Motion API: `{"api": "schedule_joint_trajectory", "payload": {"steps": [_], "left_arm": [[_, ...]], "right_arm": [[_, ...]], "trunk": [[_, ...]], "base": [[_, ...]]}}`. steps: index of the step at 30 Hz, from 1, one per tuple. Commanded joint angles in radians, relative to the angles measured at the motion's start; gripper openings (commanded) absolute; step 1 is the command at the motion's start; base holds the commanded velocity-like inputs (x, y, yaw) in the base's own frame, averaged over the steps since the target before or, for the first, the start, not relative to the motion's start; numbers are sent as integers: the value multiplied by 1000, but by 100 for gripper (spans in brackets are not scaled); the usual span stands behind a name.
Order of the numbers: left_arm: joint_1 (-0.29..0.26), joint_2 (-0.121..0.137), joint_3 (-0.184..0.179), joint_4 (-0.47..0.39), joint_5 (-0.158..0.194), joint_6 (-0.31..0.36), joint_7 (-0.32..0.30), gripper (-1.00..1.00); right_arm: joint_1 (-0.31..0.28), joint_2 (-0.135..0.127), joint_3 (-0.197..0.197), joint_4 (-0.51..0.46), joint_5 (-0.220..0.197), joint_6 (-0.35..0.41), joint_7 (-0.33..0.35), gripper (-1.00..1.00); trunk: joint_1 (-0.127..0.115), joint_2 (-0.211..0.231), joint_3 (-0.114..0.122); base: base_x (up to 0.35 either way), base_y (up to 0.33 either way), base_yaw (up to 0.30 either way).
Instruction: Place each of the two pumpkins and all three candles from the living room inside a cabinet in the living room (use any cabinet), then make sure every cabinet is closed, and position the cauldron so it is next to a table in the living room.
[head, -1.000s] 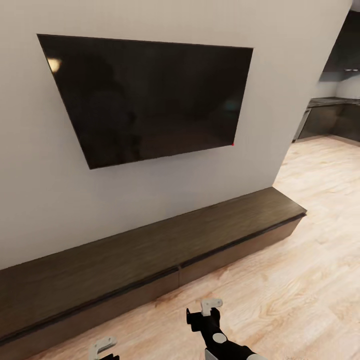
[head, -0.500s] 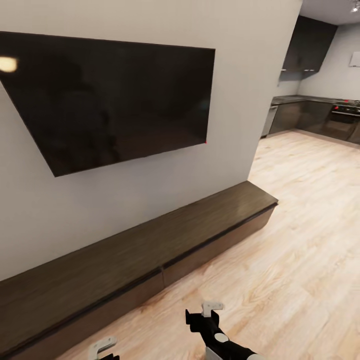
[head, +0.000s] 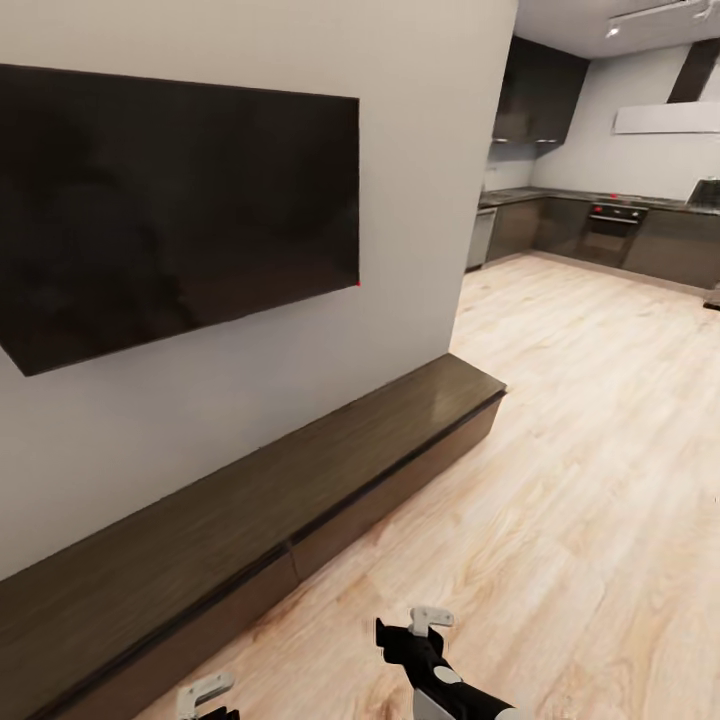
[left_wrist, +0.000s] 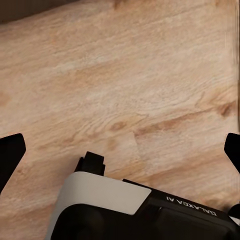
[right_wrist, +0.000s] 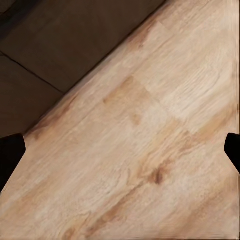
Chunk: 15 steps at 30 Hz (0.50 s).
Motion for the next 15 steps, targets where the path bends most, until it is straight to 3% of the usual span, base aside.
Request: {"api": "schedule_joint_trajectory", "payload": {"steps": [1, 5, 15], "left_arm": [[0, 2, -6, -2, 11, -10, 9, 100], [0, 2, -8, 34, 9, -68, 7, 100], [0, 0, -8, 52, 5, -83, 1, 100]], "right_arm": [[-1, 0, 9, -1, -19, -3, -5, 100], [-1, 0, 8, 0, -39, -3, -6, 100], [-1, 0, 9, 0, -43, -3, -7, 100]], "trunk": [[0, -1, -1], [0, -1, -1], [0, -1, 1]], "base": [[0, 0, -293], [0, 0, -293], [0, 0, -293]]}}
